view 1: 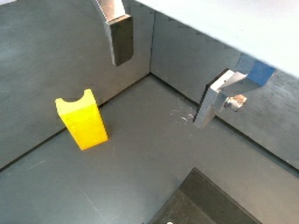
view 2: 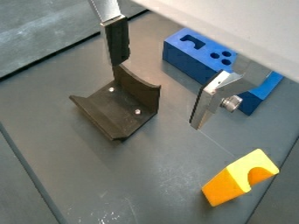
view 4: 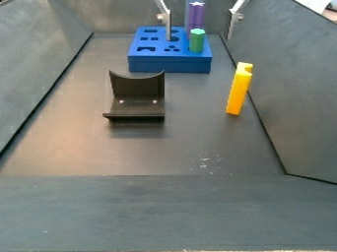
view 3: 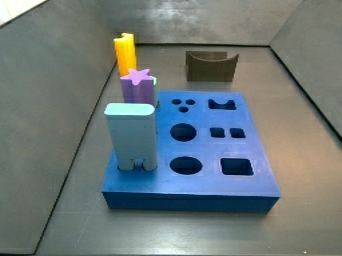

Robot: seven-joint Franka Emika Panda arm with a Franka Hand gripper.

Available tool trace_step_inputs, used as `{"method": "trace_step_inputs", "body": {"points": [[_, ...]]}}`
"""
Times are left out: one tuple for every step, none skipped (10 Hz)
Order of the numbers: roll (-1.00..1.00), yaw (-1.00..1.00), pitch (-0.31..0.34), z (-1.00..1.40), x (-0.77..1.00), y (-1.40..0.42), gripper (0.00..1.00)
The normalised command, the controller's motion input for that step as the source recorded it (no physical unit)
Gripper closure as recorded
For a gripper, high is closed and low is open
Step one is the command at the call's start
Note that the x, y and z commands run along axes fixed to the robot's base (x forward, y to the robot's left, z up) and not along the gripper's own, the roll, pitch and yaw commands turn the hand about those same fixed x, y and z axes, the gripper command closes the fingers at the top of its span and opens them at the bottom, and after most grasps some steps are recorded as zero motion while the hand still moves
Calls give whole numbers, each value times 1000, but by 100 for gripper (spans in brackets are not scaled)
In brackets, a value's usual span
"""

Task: Pick up the arch object. Move up. Rotate the arch object. Move to above the board. Insert the arch object.
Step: Pick up the arch object.

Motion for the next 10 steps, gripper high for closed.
{"method": "trace_step_inputs", "body": {"points": [[0,0,0,0,-51,0,0],[0,-400,-106,-166,-531,-46,0],[-87,-534,-119,-329,-563,-60,0],[-147,-489,-147,-469,-623,-60,0],[-111,-469,-116,-423,-671,-26,0],[-99,-340,-100,-449,-811,-46,0],[-113,-234,-97,-497,-866,-137,0],[-136,-149,-154,-420,-717,-266,0],[-223,0,-236,-389,-194,-243,0],[-196,0,-229,-437,-263,-240,0]]}}
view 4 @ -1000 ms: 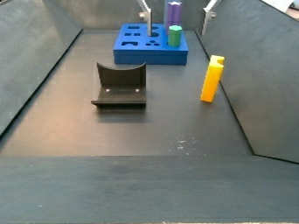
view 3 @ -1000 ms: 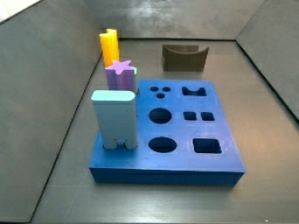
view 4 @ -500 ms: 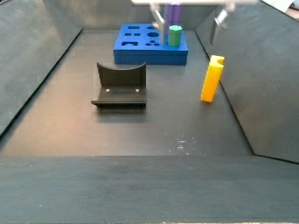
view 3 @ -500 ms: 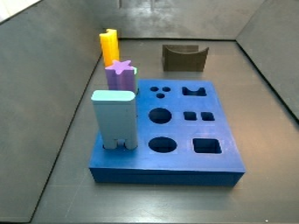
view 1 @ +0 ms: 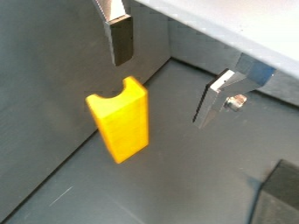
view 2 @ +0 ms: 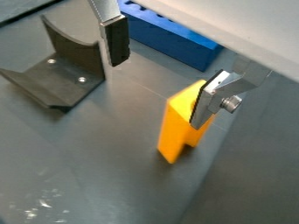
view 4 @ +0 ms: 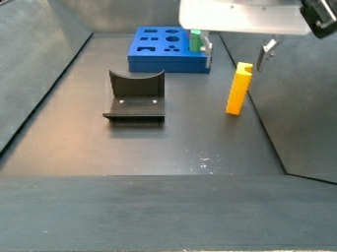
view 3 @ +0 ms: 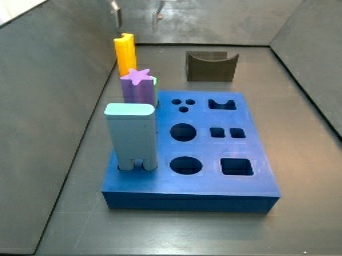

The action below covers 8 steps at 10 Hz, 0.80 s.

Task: Pick up the arch object. Move up. Rotate the arch object. Move to above the board. Insert the arch object.
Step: Pick up the arch object.

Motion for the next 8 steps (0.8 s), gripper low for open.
{"method": "trace_step_inputs", "body": {"points": [[-86,-3,-143,-389,-520,-149,0],[-93,-9,-120,-349,-454,-120,0],[-139,-83,-134,-403,-57,-171,0],[-119,-197,-86,-474,0,-183,0],[-79,-266,-37,-457,43,-117,0],[-19,-277,0,-420,97,0,0],[0,-211,29,-431,49,0,0],[0,-137,3,-437,0,0,0]]}}
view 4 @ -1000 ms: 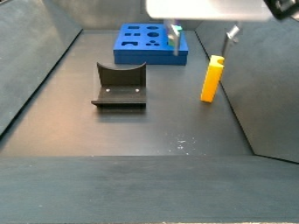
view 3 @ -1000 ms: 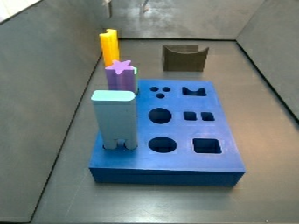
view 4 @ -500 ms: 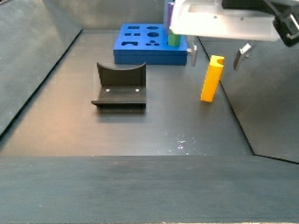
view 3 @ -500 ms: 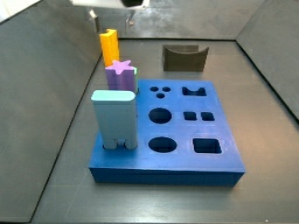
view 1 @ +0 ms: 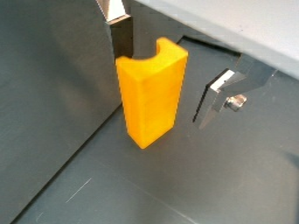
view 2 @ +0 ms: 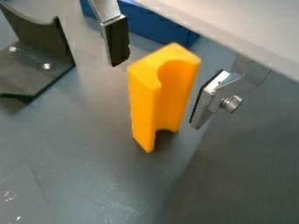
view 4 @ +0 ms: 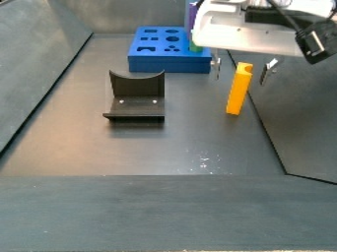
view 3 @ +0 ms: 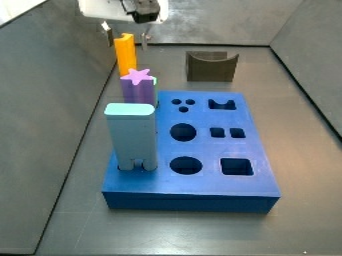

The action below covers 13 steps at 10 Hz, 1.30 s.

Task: Pick up the arch object. Move up. Rotate the arch object. Move to above the board. Insert the arch object.
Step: Pick up the arch object.

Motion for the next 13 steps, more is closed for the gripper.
{"method": "trace_step_inputs", "body": {"points": [[0,-80,0,-449,0,-3,0],[0,-40,0,-249,0,-46,0],[0,0,-26,0,0,0,0],[0,0,0,0,0,0,0],[0,0,0,0,0,0,100],[0,0,0,0,0,0,100],[0,0,0,0,0,0,100],[0,0,0,0,0,0,100],[0,0,0,0,0,0,100],[0,0,0,0,0,0,100],[0,0,0,0,0,0,100],[0,0,0,0,0,0,100],[0,0,0,0,0,0,100]]}}
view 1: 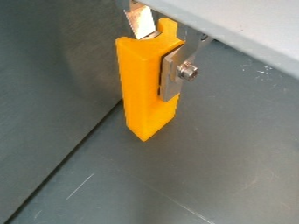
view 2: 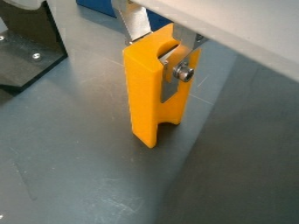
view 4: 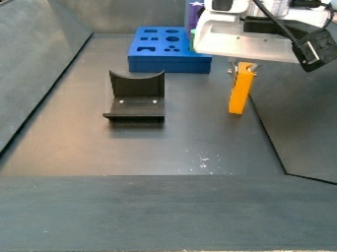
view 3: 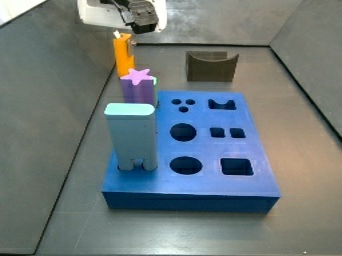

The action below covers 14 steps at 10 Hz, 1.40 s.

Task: Pick up the arch object. Move up. Rotate the arch object. Move to above the board. Insert the arch object.
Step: Pick up the arch object, then move up, then rotate the arch object.

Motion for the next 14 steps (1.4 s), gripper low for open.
{"method": "trace_step_inputs", "body": {"points": [[0,0,0,0,0,0,100],[0,0,0,0,0,0,100],[0,0,0,833,0,0,100],[11,-24,-1,800,52,49,100],[23,-31,33,680,42,53,100],[34,-34,50,572,22,41,100],[48,-33,62,430,7,31,100],[59,-31,65,328,2,28,100],[67,-28,70,227,-3,26,100],[0,0,0,1000,458,-34,100],[4,13,-6,1000,485,-40,100],[-7,21,73,1000,404,-41,100],[-9,22,81,1000,366,-37,100],[-8,23,74,1000,297,-37,100]]}}
